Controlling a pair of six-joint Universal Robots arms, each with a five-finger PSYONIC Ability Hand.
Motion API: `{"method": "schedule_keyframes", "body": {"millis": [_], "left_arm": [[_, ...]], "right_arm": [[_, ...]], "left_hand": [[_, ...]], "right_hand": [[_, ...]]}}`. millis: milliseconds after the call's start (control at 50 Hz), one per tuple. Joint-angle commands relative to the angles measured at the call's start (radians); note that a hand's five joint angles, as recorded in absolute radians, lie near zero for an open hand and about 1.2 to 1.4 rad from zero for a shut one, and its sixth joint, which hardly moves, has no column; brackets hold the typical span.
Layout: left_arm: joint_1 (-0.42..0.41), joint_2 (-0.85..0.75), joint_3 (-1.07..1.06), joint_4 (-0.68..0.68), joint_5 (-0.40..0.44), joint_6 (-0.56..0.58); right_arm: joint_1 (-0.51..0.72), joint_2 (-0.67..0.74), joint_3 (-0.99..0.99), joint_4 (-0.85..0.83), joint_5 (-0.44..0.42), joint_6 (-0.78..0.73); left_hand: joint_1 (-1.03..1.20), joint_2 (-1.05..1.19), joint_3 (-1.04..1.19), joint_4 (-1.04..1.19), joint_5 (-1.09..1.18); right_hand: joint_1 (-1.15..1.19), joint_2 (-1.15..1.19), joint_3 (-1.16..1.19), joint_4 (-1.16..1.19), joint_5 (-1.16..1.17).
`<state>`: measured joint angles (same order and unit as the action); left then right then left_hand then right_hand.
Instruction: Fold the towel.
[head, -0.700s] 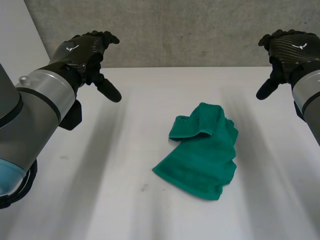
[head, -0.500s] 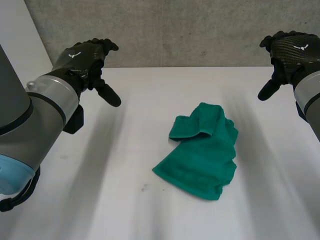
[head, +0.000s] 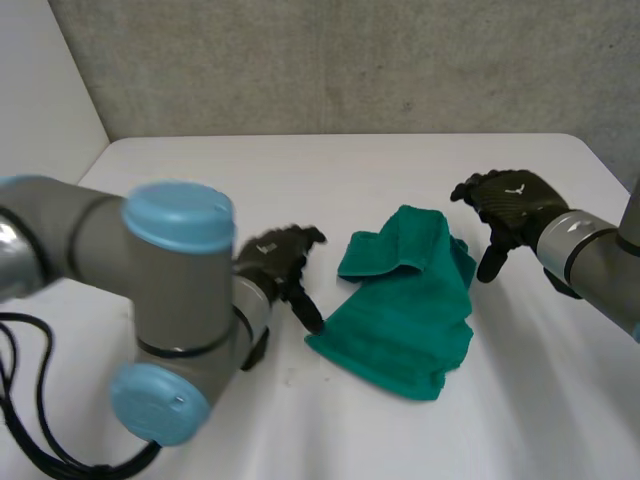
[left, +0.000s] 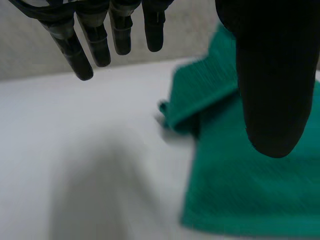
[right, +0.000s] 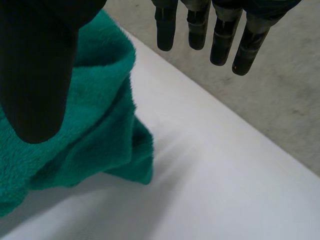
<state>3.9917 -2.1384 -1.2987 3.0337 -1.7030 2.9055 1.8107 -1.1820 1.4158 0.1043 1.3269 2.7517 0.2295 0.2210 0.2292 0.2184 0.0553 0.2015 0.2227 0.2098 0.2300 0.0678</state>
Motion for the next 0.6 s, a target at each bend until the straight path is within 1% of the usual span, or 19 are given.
{"method": "schedule_keyframes", "body": {"millis": [20, 120, 200, 260, 280, 300, 340, 360, 400, 420, 500, 520, 580, 600], "left_arm": [[-0.08, -0.109, 0.029, 0.001, -0.001, -0.02], [-0.106, -0.153, 0.045, 0.022, 0.0, -0.026], [-0.111, -0.186, 0.065, 0.054, -0.003, -0.02], [-0.111, -0.202, 0.082, 0.062, -0.003, -0.019], [-0.111, -0.206, 0.084, 0.063, -0.001, -0.019], [-0.111, -0.209, 0.088, 0.068, 0.0, -0.019], [-0.111, -0.209, 0.088, 0.08, 0.002, -0.017], [-0.111, -0.204, 0.088, 0.097, 0.002, -0.016], [-0.111, -0.198, 0.09, 0.117, 0.0, -0.011], [-0.109, -0.195, 0.09, 0.125, -0.001, -0.005], [-0.105, -0.158, 0.091, 0.142, -0.001, 0.067], [-0.1, -0.138, 0.09, 0.143, -0.003, 0.099], [-0.082, -0.1, 0.082, 0.145, -0.003, 0.132], [-0.057, -0.068, 0.076, 0.143, -0.004, 0.141]], "right_arm": [[-0.016, 0.047, 0.002, -0.02, -0.046, 0.006], [-0.013, 0.082, 0.002, -0.061, -0.052, 0.037], [-0.011, 0.087, -0.006, -0.08, -0.052, 0.049], [-0.008, 0.105, -0.021, -0.084, -0.052, 0.049], [-0.01, 0.133, -0.04, -0.08, -0.051, 0.049], [-0.008, 0.143, -0.046, -0.08, -0.049, 0.049], [-0.007, 0.159, -0.057, -0.075, -0.045, 0.048], [-0.005, 0.166, -0.06, -0.072, -0.048, 0.046], [-0.004, 0.168, -0.058, -0.067, -0.049, 0.043], [-0.004, 0.167, -0.055, -0.066, -0.049, 0.043], [0.003, 0.154, -0.052, -0.028, -0.051, 0.032], [0.003, 0.144, -0.057, 0.01, -0.052, 0.036], [-0.008, 0.116, -0.064, 0.077, -0.063, 0.037], [-0.007, 0.104, -0.064, 0.121, -0.081, 0.036]], "left_hand": [[0.151, 0.16, 0.152, 0.162, 0.151], [0.163, 0.172, 0.163, 0.174, 0.163], [0.26, 0.268, 0.26, 0.271, 0.259], [0.421, 0.429, 0.421, 0.432, 0.42], [0.514, 0.523, 0.515, 0.526, 0.514], [0.722, 0.73, 0.722, 0.733, 0.721], [0.943, 0.951, 0.943, 0.954, 0.943], [1.165, 1.173, 1.165, 1.176, 1.164], [1.167, 1.175, 1.167, 1.178, 1.166], [1.167, 1.175, 1.167, 1.178, 1.166], [1.167, 1.175, 1.167, 1.178, 1.166], [1.167, 1.175, 1.167, 1.178, 1.166], [1.167, 1.175, 1.167, 1.178, 1.166], [1.167, 1.175, 1.167, 1.178, 1.166]], "right_hand": [[-0.027, -0.048, -0.035, -0.055, -0.068], [-0.027, -0.048, -0.035, -0.055, -0.068], [-0.027, -0.048, -0.035, -0.055, -0.068], [-0.027, -0.048, -0.035, -0.055, -0.068], [-0.027, -0.048, -0.035, -0.055, -0.068], [-0.027, -0.048, -0.035, -0.055, -0.068], [0.22, 0.198, 0.211, 0.191, 0.179], [0.634, 0.613, 0.626, 0.605, 0.593], [1.044, 1.023, 1.036, 1.016, 1.003], [1.18, 1.159, 1.171, 1.151, 1.139], [1.195, 1.174, 1.186, 1.166, 1.154], [1.195, 1.174, 1.186, 1.166, 1.154], [1.195, 1.174, 1.186, 1.166, 1.154], [1.195, 1.174, 1.186, 1.166, 1.154]]}}
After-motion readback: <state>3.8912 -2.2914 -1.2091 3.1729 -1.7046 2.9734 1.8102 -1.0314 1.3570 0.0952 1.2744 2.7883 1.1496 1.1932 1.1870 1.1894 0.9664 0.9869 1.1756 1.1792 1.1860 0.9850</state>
